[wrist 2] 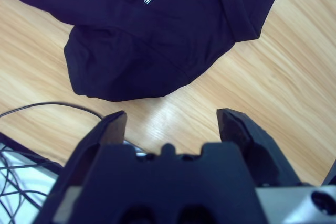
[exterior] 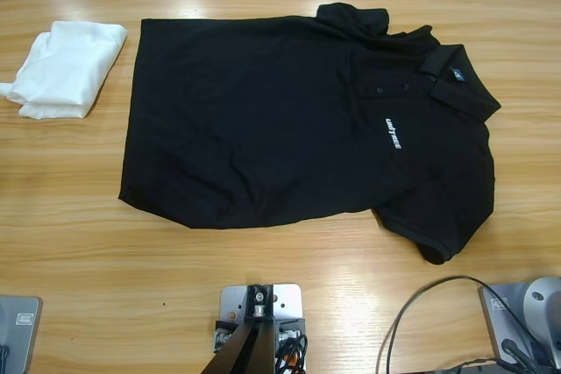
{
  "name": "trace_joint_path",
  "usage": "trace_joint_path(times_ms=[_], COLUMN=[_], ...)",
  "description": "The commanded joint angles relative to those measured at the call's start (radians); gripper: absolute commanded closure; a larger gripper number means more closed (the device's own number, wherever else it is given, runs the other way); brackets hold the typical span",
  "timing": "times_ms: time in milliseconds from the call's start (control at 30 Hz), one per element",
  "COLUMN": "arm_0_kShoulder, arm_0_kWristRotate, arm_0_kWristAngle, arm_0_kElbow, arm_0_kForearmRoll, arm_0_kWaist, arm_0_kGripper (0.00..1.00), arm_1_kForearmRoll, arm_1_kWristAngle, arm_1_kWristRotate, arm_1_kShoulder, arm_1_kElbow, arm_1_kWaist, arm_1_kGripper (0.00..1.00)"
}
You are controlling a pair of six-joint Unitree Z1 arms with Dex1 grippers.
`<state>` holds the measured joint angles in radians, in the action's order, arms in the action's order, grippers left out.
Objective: Fold clothes
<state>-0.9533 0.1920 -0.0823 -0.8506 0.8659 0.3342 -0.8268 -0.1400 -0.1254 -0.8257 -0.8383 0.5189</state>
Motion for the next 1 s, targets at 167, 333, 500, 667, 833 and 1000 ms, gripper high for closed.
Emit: trace_joint_path(times_ms=[167,333,500,667,833,1000], arm_0_kShoulder=[-0.024,-0.007,0.007,0.029,0.017,0.03], arm_0_kWristRotate=[0.003,0.007,0.075,0.349,0.564,0.696], arm_0_kWristAngle=[-0.011,-0.011,-0.012,0.069,0.065,0.057], arm_0_kElbow=[0.024,0.024,-0.043,-0.056,-0.004,0.12], arm_0_kForearmRoll=[0.002,0.004,0.083,0.145,0.123,0.035], arm_0_kWaist=[0.009,0.012,0.014,0.028,0.106,0.178], arm_0_kGripper=[0.0,0.0,0.0,0.0,0.0,0.023], arm_1_kForearmRoll=[0.006,-0.077,-0.153,-0.128,-0.074,0.002], arm_1_kWristAngle=[0.011,0.007,0.119,0.161,0.159,0.101], arm_1_kWristRotate=[-0.008,-0.01,-0.226,-0.358,-0.501,-0.502], arm_1_kShoulder=[-0.051,-0.072,-0.076,-0.084,-0.077,-0.084], arm_1_kElbow=[0.017,-0.047,-0.197,-0.127,0.014,0.048], arm_1_kWaist=[0.009,0.009,0.009,0.009,0.019,0.161], arm_1_kGripper=[0.308,0.38,0.445,0.17,0.179,0.179])
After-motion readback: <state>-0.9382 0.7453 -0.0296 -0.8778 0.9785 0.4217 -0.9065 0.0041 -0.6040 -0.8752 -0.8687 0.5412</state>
